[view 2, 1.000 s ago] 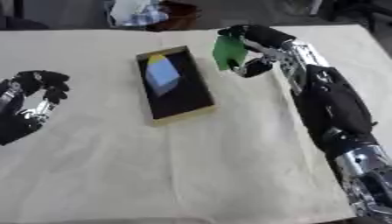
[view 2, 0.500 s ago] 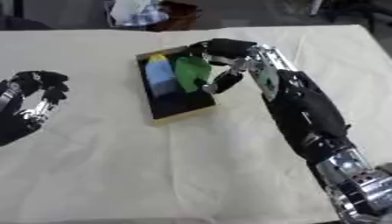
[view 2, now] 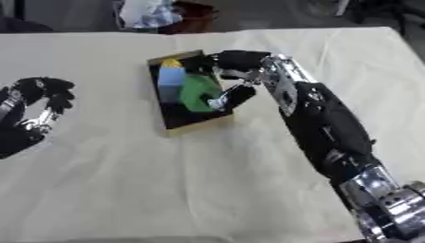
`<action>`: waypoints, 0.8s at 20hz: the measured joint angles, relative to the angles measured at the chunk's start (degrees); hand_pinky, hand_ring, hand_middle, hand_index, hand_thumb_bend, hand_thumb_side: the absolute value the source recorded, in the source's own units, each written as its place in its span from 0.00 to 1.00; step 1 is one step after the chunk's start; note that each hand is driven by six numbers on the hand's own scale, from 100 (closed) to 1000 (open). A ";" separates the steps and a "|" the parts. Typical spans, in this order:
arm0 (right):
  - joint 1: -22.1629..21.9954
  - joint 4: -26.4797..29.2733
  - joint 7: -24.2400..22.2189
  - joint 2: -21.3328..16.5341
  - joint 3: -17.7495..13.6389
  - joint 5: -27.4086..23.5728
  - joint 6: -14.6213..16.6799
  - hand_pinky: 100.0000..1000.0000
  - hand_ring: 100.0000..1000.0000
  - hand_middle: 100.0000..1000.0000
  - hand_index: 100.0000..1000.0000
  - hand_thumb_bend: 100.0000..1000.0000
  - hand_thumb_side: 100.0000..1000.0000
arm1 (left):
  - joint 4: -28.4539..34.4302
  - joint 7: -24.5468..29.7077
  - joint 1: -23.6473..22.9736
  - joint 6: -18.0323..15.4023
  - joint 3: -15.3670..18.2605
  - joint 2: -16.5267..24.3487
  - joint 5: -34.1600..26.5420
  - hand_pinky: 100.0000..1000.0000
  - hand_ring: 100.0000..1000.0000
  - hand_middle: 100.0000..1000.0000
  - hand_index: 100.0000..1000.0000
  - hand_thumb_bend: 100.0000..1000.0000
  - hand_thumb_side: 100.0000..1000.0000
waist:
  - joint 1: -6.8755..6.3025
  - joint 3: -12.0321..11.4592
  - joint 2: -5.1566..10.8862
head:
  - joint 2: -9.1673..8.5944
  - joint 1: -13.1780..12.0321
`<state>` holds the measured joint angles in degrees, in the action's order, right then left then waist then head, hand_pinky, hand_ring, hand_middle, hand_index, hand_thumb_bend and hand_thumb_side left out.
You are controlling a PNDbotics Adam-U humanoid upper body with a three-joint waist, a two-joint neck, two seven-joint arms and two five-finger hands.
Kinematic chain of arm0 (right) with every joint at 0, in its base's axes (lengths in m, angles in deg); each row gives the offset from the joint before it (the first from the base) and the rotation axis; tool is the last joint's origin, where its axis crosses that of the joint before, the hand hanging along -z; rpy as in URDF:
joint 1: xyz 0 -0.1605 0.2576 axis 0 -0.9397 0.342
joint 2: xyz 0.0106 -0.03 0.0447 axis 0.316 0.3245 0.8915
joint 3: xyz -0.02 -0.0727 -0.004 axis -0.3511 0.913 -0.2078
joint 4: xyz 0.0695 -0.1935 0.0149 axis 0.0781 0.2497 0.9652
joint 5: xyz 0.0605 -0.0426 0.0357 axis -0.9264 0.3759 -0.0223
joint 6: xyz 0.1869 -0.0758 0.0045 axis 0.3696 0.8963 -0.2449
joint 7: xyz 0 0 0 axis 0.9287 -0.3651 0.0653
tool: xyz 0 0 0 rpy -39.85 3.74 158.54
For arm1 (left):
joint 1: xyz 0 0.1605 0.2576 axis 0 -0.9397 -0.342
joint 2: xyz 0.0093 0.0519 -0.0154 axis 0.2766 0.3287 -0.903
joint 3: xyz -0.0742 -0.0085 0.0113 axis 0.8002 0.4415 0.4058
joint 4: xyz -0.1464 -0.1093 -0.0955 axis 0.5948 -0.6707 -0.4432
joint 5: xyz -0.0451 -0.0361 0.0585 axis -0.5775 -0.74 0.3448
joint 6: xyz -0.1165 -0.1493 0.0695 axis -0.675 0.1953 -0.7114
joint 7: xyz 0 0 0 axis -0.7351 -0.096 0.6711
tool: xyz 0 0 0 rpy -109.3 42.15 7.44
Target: Pick up objects on the table and place them in the box.
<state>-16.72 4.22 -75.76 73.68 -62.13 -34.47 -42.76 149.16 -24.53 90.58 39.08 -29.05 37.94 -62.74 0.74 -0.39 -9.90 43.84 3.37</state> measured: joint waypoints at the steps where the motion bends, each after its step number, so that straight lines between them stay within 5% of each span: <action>1: -0.11 0.72 0.25 -0.32 0.00 0.31 0.10 0.90 0.95 0.99 1.00 0.00 0.52 | 0.00 0.00 0.00 0.00 0.00 0.00 0.00 0.77 0.54 0.55 0.76 0.00 0.64 | 0.00 0.03 0.00 | 0.00 -0.01; 4: -0.46 2.07 0.89 -1.05 -0.01 1.11 0.16 0.90 0.95 0.99 1.00 0.00 0.45 | 0.00 0.00 -0.01 0.00 0.00 0.00 0.01 0.77 0.54 0.55 0.76 0.00 0.64 | 0.00 0.05 0.00 | 0.00 -0.04; 9: -1.20 4.86 3.09 -2.42 -1.62 -0.76 -0.77 0.90 0.93 0.94 1.00 0.00 0.17 | 0.01 -0.06 -0.14 -0.03 0.02 -0.22 0.01 0.77 0.54 0.55 0.75 0.00 0.63 | 0.00 0.05 0.00 | 0.00 -0.27; 16: -5.85 12.50 3.92 -4.97 -4.82 -16.18 -4.25 0.91 0.90 0.88 1.00 0.00 0.26 | 0.01 -0.72 -0.59 -0.12 0.04 -0.31 -0.14 0.77 0.54 0.54 0.75 0.00 0.63 | 0.20 0.08 0.00 | 0.00 -0.79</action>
<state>-22.56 16.72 -71.85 68.71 -66.96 -50.65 -47.01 149.18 -25.25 89.99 38.96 -29.01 37.64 -62.89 0.93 -0.32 -9.90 43.84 2.58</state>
